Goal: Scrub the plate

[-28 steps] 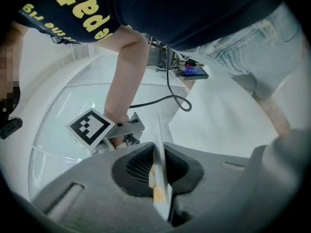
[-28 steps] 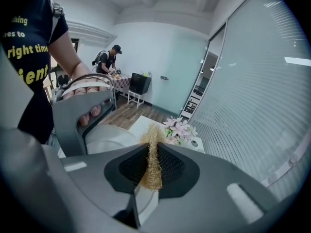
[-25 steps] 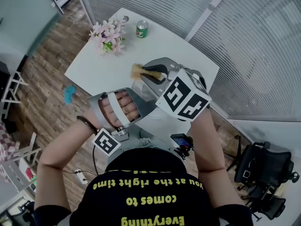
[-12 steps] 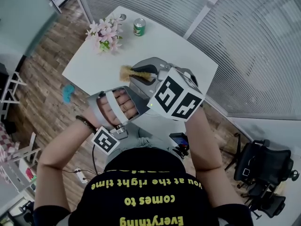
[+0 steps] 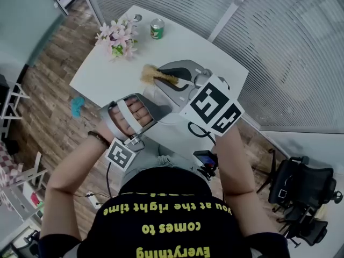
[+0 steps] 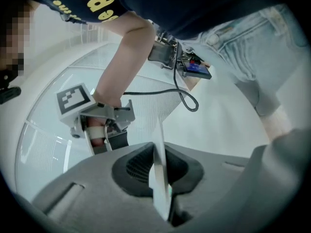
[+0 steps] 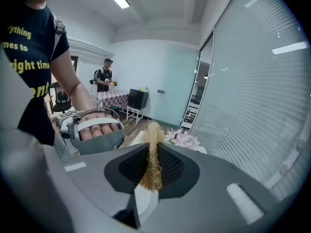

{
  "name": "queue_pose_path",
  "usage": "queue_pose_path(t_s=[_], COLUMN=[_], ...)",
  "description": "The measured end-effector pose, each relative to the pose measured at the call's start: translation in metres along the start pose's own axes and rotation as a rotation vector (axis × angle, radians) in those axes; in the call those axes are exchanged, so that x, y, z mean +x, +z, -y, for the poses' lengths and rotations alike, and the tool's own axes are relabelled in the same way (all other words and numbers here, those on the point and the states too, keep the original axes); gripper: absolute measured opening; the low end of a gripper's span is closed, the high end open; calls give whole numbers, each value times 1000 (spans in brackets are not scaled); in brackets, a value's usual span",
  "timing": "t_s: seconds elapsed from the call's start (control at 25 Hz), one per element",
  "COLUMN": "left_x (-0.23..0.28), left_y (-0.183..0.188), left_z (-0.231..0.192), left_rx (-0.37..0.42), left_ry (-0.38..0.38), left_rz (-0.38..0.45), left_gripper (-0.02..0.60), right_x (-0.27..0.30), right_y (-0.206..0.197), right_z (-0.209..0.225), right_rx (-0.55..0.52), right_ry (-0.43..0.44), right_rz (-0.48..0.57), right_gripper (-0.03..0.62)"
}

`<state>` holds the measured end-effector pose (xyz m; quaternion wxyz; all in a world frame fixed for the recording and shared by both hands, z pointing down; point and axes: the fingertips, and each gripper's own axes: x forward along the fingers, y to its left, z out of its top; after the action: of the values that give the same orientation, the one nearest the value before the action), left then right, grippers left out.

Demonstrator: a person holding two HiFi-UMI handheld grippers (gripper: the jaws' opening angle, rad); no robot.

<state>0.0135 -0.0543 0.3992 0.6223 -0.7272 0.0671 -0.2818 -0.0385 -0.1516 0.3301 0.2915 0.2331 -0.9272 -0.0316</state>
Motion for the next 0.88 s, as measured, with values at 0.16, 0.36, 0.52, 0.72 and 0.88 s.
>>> queue_pose_path(t_s=[0.16,0.36,0.52,0.72,0.88], left_x=[0,-6,-14,-26,-36], left_y=[-15,-46,-67,-94,-116], left_z=[0,3,-7,-20,-35], left_rx=[-153,-365,-531,-775,-985], left_ry=[18,71,133,229,319], left_rz=[-46,-140,-182,-208,-186], left_gripper=[21,21,21,21,21], right_x=[-16,-34,-46,-60,-69], right_y=[-11,-33,-47,-56,-59], right_z=[18,40,51,61,65], right_rx=[56,129,173,224,259], right_ry=[-75,-170,-229,-304,-339], right_rz=[40,62,76,130,170], right_gripper=[51,51,51,51,51])
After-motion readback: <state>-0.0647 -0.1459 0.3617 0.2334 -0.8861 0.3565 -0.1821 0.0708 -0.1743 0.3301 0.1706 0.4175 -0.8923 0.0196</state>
